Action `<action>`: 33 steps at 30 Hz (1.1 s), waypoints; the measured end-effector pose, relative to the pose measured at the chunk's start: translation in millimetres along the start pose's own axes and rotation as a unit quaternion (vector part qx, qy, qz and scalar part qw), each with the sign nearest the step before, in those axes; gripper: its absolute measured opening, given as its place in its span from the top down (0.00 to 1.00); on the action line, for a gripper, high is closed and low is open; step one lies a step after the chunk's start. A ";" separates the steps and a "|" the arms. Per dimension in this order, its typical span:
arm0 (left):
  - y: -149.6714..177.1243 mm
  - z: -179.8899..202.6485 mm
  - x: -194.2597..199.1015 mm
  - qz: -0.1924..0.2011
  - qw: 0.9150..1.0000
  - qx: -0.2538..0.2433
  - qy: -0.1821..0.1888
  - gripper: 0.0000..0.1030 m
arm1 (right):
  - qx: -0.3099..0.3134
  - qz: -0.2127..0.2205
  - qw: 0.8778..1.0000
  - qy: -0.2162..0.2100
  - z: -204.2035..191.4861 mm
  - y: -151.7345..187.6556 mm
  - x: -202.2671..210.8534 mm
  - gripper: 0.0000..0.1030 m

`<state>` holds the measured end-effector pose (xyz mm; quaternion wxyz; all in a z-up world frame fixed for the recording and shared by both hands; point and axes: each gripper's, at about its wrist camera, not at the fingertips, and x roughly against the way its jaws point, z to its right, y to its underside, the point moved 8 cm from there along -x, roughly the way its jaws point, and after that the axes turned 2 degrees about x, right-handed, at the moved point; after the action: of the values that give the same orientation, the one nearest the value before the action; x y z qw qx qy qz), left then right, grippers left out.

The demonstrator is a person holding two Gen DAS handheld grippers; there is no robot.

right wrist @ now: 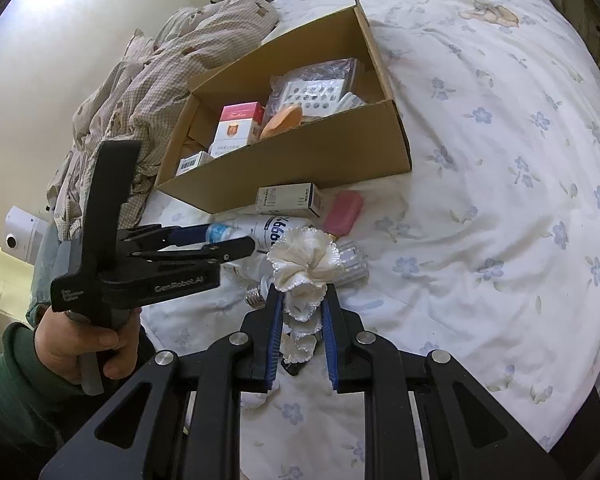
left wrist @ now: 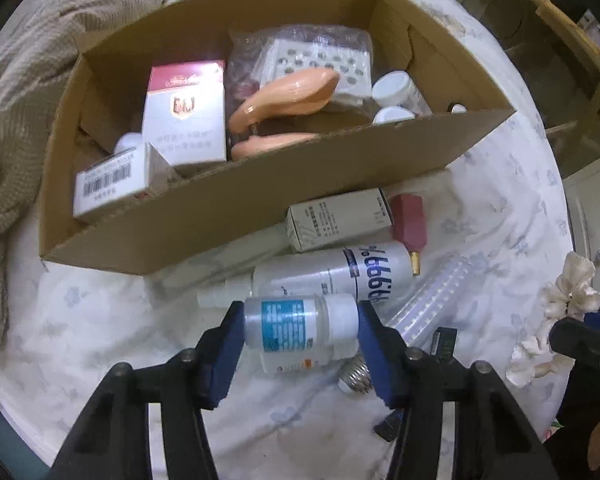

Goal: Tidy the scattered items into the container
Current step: 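Grasp the white ribbon flower with the right gripper while left grasps a blue-labelled pill bottle, then carry the ribbon flower and pill bottle into the box, open both grippers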

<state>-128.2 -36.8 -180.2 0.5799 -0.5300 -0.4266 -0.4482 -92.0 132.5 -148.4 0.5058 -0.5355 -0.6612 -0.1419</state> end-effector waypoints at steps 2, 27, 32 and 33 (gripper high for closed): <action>0.0 -1.4 6.6 0.014 1.000 -0.006 -0.004 0.48 | 0.000 -0.001 1.000 0.000 0.3 0.7 -0.7 0.81; -77.8 -66.9 126.4 0.171 0.981 0.092 0.013 0.48 | 0.057 0.080 0.995 0.007 -36.2 -88.6 46.5 0.81; -92.9 -80.0 120.7 0.168 0.975 0.138 0.053 0.48 | 0.057 0.076 0.995 0.023 -32.3 -125.9 34.0 0.81; -95.2 -78.8 116.5 0.165 0.975 0.137 0.052 0.48 | 0.060 0.073 0.995 0.028 -32.2 -133.0 28.4 0.81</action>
<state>-191.9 -126.8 -51.0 0.7344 -0.4849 -0.3592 -0.3106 -186.3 73.8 -63.6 0.5645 -0.5465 -0.6135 -0.0794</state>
